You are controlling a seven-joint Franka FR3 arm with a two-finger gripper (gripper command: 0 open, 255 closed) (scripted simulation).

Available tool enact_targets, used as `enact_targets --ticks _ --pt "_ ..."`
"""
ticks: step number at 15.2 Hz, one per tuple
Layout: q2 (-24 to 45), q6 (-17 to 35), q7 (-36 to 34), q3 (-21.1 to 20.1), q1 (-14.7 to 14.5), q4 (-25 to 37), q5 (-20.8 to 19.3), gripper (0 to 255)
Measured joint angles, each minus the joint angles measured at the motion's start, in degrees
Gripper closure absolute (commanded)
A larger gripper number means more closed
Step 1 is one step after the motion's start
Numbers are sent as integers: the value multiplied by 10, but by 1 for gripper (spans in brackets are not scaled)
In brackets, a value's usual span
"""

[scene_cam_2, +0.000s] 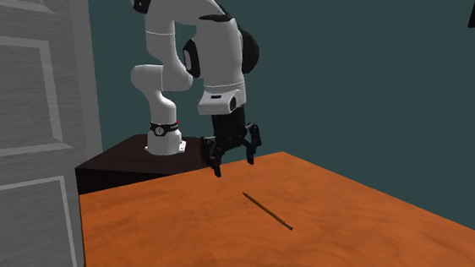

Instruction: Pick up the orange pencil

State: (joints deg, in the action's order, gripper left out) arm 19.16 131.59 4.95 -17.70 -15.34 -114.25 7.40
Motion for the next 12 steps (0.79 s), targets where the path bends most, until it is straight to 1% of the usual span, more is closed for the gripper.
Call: enact_targets --ticks 8,12 --pt "155 3 -10 -5 -53 162 -35 0" --pt "181 18 -11 -3 -61 174 -40 0"
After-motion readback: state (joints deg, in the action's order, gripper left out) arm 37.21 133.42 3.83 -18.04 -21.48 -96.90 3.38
